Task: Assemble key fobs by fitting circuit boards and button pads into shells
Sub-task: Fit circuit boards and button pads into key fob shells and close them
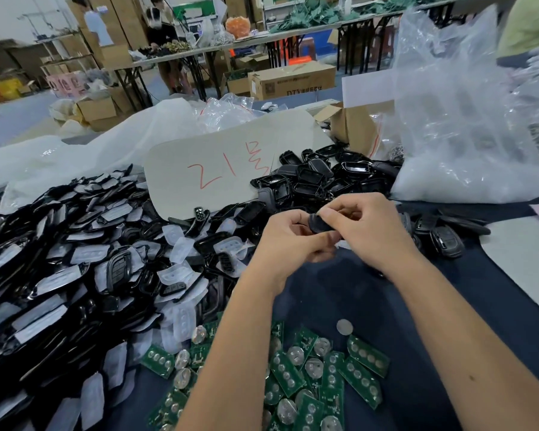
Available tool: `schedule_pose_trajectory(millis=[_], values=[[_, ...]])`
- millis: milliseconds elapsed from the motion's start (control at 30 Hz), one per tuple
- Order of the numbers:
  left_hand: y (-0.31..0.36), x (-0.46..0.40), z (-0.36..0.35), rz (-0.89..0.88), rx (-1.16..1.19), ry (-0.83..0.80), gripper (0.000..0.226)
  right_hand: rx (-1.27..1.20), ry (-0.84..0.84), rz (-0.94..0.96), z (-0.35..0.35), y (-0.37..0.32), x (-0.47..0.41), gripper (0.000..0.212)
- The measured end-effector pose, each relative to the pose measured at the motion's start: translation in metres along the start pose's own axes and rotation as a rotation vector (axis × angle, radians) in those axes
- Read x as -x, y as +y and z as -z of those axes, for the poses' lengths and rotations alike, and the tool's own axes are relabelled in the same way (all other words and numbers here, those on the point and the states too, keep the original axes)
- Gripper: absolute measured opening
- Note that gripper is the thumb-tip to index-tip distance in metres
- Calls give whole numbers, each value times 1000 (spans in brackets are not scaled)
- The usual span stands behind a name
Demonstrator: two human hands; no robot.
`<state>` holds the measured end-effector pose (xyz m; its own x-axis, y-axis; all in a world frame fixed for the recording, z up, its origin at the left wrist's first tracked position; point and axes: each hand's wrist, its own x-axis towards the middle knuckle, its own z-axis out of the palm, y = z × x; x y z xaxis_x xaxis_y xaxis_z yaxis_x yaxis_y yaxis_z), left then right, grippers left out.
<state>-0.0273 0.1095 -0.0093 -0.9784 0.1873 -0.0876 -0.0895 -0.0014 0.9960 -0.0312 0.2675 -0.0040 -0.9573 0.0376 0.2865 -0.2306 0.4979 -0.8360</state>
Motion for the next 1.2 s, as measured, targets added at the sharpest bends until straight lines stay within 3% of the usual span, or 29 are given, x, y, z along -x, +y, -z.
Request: schedule_pose_trajectory(millis=[200, 300, 400, 500, 600, 733, 833, 1000, 1100, 1200], values=[[-7, -3, -18, 41, -254, -79, 25, 654, -152, -46, 39, 4, -10, 11], [-7, -3, -20, 33, -324, -92, 20, 767, -167, -163, 48, 5, -13, 12], [-6, -3, -14, 16, -349, -45, 14, 701, -85, -179, 51, 5, -13, 17], [-6, -7, -4, -77, -514, 91, 8, 590, 20, -57, 43, 1, -14, 4], [-6, -9, 5, -147, -640, 235, 13, 551, -29, 17, 25, -7, -20, 7], [-5, -9, 20, -142, -614, 315, 13, 697, -140, -6, -4, -10, -26, 28], [-3, -8, 32, -113, -563, 337, 12, 745, -146, -50, -16, -8, -27, 41], [1, -5, 47, -51, -395, 306, 8, 625, -77, -79, -18, -5, -29, 39], [10, 0, 49, 52, -106, 239, 30, 390, -56, -23, -20, -10, -28, 34], [16, 4, 54, 118, 21, 151, 40, 194, -193, 139, -31, -25, -17, 30]])
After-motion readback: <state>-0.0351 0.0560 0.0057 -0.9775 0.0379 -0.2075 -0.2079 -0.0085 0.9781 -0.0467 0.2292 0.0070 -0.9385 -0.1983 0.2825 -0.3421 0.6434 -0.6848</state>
